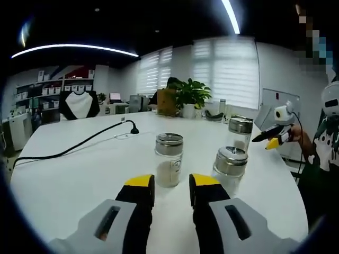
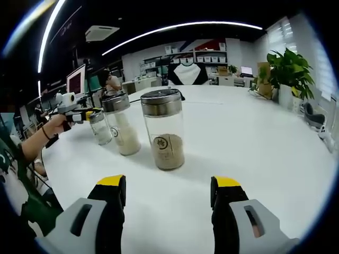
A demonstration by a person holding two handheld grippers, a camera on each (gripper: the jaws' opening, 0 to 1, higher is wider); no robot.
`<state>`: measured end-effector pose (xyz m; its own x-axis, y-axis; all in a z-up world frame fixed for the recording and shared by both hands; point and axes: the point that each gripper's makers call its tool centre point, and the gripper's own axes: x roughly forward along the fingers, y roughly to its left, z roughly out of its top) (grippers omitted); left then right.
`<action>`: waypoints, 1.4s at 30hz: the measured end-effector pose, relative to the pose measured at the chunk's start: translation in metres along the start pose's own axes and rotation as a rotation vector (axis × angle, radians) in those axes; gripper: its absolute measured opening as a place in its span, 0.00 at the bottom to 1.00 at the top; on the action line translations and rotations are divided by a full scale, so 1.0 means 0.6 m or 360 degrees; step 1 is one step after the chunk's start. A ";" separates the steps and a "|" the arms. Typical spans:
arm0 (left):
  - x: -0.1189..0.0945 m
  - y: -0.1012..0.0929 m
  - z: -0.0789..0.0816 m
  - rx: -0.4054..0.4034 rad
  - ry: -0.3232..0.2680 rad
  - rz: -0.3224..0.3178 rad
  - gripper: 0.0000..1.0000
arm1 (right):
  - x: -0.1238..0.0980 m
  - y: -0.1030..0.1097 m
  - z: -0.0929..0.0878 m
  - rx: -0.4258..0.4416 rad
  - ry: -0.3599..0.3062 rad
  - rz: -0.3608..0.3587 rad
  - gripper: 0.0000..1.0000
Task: Rotate the seasoning bottle until the label or dispensing opening points toward the visible target arrow and the bottle remains upright within the marked orientation range
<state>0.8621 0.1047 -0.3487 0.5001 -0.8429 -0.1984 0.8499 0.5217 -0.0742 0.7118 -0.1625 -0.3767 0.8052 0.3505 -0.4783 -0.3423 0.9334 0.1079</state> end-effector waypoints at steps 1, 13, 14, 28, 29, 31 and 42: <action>0.003 0.000 0.000 0.0000 -0.0002 -0.0002 0.30 | 0.000 0.000 0.000 0.0000 -0.0001 0.0000 0.66; 0.042 0.011 0.003 -0.0029 -0.0030 -0.0044 0.39 | -0.004 -0.002 0.003 -0.0003 -0.0006 -0.0009 0.66; 0.045 0.010 0.002 -0.0027 -0.0028 -0.0054 0.39 | -0.004 -0.002 0.003 -0.0003 -0.0006 -0.0009 0.66; 0.087 0.018 -0.010 -0.0026 -0.0024 -0.0149 0.44 | -0.006 -0.004 0.009 -0.0005 -0.0011 -0.0021 0.65; 0.088 0.019 -0.010 -0.0024 -0.0028 -0.0151 0.44 | -0.007 -0.004 0.009 -0.0005 -0.0011 -0.0023 0.65; 0.092 0.018 -0.008 -0.0021 -0.0047 -0.0164 0.45 | -0.011 -0.008 0.009 -0.0003 -0.0015 -0.0035 0.65; 0.119 0.018 -0.003 -0.0046 -0.0075 -0.0238 0.48 | -0.013 -0.010 0.005 0.0004 -0.0011 -0.0046 0.65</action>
<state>0.9065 0.0506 -0.3655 0.3764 -0.9163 -0.1368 0.9105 0.3931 -0.1279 0.7091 -0.1702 -0.3711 0.8180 0.3242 -0.4751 -0.3179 0.9432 0.0963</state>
